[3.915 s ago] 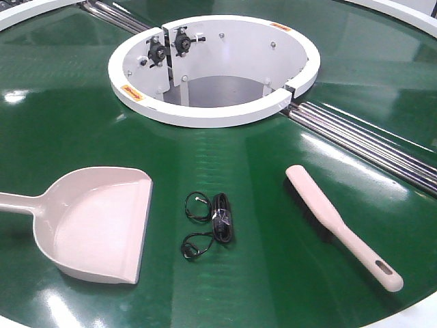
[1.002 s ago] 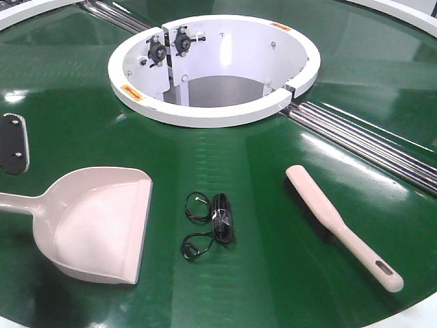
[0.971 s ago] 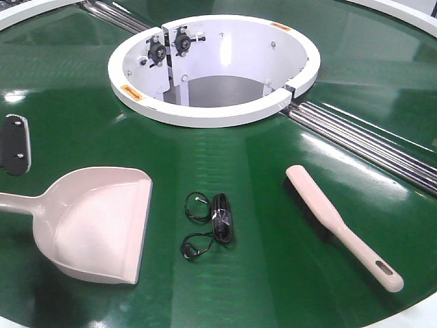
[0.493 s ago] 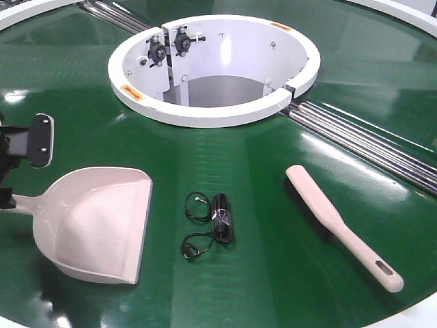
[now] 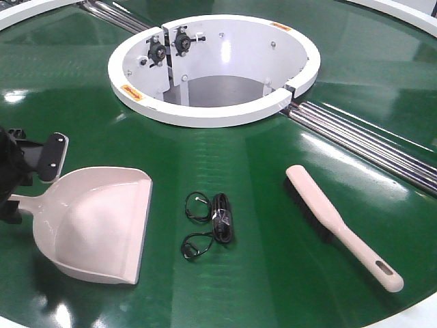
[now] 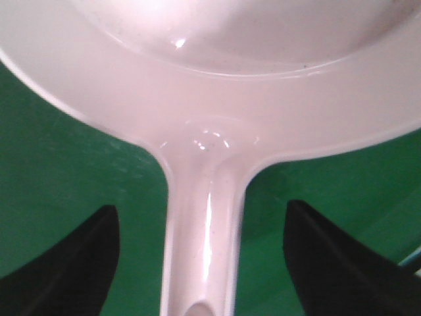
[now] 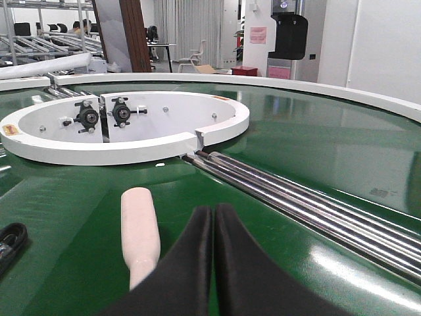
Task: Clean and inspect green conveyor with broom and dustpan
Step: 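Lower the left gripper onto the beige dustpan handle and grasp it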
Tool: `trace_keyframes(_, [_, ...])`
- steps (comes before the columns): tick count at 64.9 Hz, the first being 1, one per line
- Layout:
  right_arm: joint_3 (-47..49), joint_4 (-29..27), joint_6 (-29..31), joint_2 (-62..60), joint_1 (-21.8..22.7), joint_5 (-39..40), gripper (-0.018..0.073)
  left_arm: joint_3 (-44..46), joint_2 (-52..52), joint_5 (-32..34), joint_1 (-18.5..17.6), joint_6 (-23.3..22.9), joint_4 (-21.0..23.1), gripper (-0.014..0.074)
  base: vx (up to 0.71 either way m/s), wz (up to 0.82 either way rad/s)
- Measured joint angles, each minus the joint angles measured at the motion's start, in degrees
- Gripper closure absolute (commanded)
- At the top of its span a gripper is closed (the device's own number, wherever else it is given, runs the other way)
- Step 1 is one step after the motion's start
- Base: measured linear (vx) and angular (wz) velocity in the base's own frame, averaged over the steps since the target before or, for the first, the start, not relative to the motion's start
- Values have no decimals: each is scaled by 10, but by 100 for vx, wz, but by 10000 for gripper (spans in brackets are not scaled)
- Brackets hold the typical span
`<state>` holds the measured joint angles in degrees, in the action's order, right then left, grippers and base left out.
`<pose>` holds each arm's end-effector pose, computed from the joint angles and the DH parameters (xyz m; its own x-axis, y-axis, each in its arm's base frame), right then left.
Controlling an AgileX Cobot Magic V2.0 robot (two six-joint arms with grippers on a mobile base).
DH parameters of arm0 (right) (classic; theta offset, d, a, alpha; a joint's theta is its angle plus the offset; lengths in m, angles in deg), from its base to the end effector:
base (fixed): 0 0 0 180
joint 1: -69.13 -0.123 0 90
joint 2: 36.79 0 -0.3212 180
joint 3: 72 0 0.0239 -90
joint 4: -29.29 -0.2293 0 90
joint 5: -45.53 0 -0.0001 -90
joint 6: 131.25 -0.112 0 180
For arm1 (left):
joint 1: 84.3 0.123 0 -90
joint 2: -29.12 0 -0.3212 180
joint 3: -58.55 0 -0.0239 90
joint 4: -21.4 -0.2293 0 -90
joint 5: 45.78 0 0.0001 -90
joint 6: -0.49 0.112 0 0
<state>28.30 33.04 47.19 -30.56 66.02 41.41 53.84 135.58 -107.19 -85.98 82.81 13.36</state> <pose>0.0197 0.0005 0.1978 0.0012 -0.0380 -0.9993 -0.0496 0.9980 -0.0380 0.3284 0.0041 0.2603 -0.0532 0.9922 0.1126 0.9893 0.0370 0.1411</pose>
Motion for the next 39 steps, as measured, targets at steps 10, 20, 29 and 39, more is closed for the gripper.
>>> trace_keyframes(10, [0, 0, 0, 0, 0, 0, 568, 0, 21, 1, 0, 1, -6, 132, 0, 0])
trace_keyframes(20, [0, 0, 0, 0, 0, 0, 568, 1, 41, 4, 0, 1, -15, 238, 0, 0])
trace_keyframes(29, [0, 0, 0, 0, 0, 0, 568, 1, 53, 5, 0, 1, -15, 377, 0, 0])
trace_keyframes(39, [0, 0, 0, 0, 0, 0, 568, 1, 52, 4, 0, 1, -15, 543, 0, 0])
